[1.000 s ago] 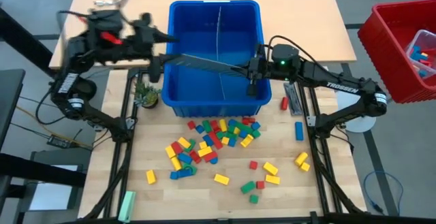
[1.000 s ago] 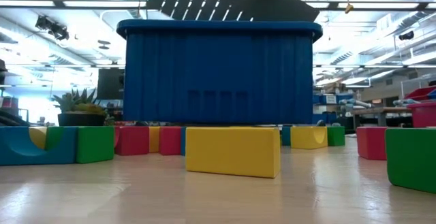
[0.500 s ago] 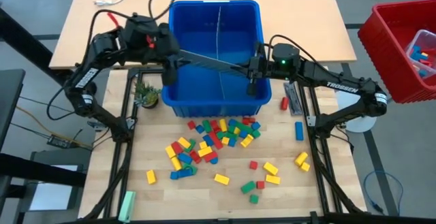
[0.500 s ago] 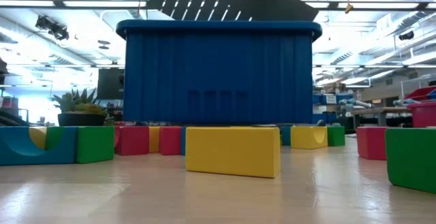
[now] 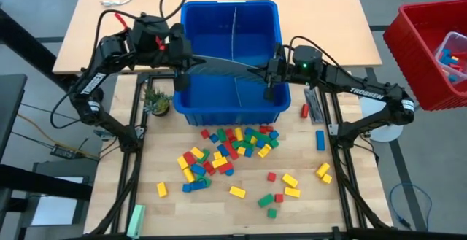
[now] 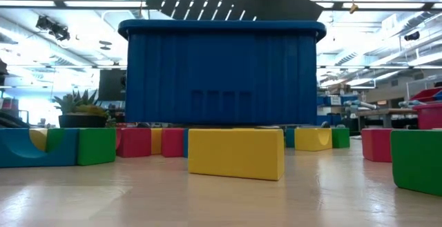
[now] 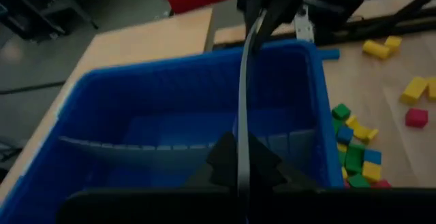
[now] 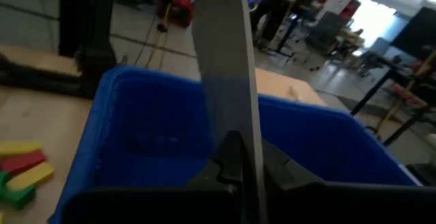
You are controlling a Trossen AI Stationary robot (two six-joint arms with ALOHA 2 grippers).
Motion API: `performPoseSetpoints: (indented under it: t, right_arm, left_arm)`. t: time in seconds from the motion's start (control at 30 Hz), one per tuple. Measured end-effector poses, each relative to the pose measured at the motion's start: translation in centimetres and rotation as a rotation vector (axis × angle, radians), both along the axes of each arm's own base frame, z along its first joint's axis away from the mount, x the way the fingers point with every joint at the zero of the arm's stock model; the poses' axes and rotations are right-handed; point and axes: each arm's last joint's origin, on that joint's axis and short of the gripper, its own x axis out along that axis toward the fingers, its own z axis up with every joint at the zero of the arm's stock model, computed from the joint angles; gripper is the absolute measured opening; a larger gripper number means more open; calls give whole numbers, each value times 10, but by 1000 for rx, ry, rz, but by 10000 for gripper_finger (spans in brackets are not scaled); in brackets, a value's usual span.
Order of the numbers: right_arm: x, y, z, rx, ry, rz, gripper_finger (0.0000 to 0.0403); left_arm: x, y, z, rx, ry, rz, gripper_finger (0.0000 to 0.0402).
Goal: Sort blocks
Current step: Assemble the blue bin using gray bin divider
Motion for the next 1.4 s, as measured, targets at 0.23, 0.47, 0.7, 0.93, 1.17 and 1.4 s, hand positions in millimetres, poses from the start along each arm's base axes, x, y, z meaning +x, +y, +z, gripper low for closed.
performPoseSetpoints:
  t: [0.23, 0.47, 0.7, 0.93, 1.17, 1.4]
  right_arm:
    - [-26, 8, 35, 5, -156, -10, 81]
    - [-85, 18, 73, 8, -226, -49, 166]
    - [-129, 7, 70, 135, -173, -82, 184]
    - [-129, -12, 56, 254, -85, 18, 163]
    - [-133, -19, 56, 293, -93, 86, 153]
    - [-109, -38, 53, 278, -117, 204, 129]
  left_arm:
    - [-25, 2, 5, -43, -12, 23, 9]
    - [-55, 11, 7, -44, -160, 24, 8]
    - [-75, 9, -3, -59, -331, -75, 7]
    - [-85, 4, -13, -68, -458, -146, 8]
    - [-93, 2, -14, -67, -526, -164, 9]
    - [-87, 7, -17, -90, -512, -158, 11]
